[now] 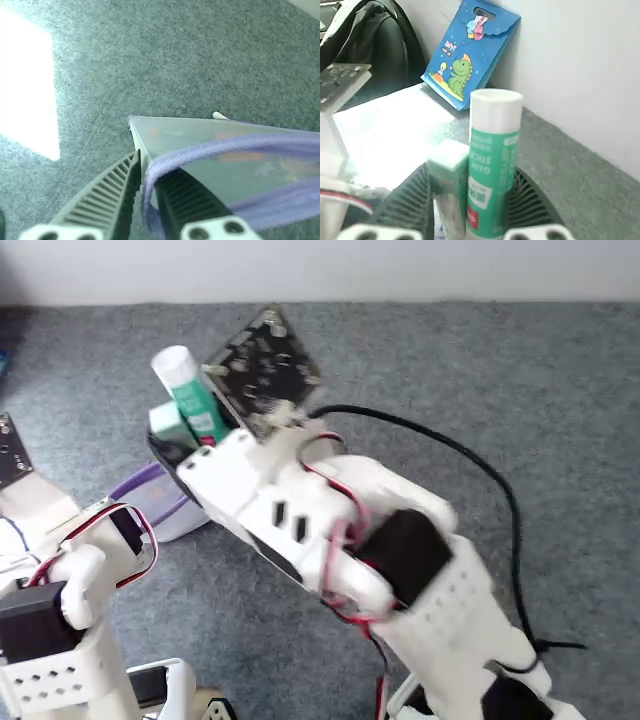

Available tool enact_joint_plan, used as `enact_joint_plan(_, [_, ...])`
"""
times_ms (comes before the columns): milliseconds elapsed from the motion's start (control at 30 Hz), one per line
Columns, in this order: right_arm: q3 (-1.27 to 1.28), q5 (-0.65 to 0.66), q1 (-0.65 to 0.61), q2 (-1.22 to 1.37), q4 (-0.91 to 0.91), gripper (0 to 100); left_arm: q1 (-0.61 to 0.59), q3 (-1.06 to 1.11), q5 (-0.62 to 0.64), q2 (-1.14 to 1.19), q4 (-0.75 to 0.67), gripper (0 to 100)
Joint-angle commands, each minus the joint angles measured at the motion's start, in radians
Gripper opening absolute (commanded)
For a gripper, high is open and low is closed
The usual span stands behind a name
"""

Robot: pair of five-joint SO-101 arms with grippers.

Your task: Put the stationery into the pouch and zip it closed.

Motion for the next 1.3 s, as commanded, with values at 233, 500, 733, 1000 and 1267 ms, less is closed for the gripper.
enact_joint_plan(233, [0.114,-0.071,-0.051,0.042,-0.237,0.8,-0.005,0.002,0.009,0.006,0.002,1])
enact_joint_plan(500, [0.181,-0.137,-0.054,0.093,-0.246,0.8,-0.005,0.002,0.009,0.011,0.002,1])
enact_joint_plan(733, [0.313,-0.133,-0.053,0.104,-0.355,0.9,-0.005,0.002,0.009,0.012,0.002,1])
enact_joint_plan(1000, [0.344,-0.129,-0.051,0.113,-0.415,14.1,-0.005,0.002,0.009,0.009,0.002,1])
enact_joint_plan(1267, [0.345,-0.127,-0.051,0.105,-0.420,17.9,-0.005,0.002,0.009,0.009,0.002,1])
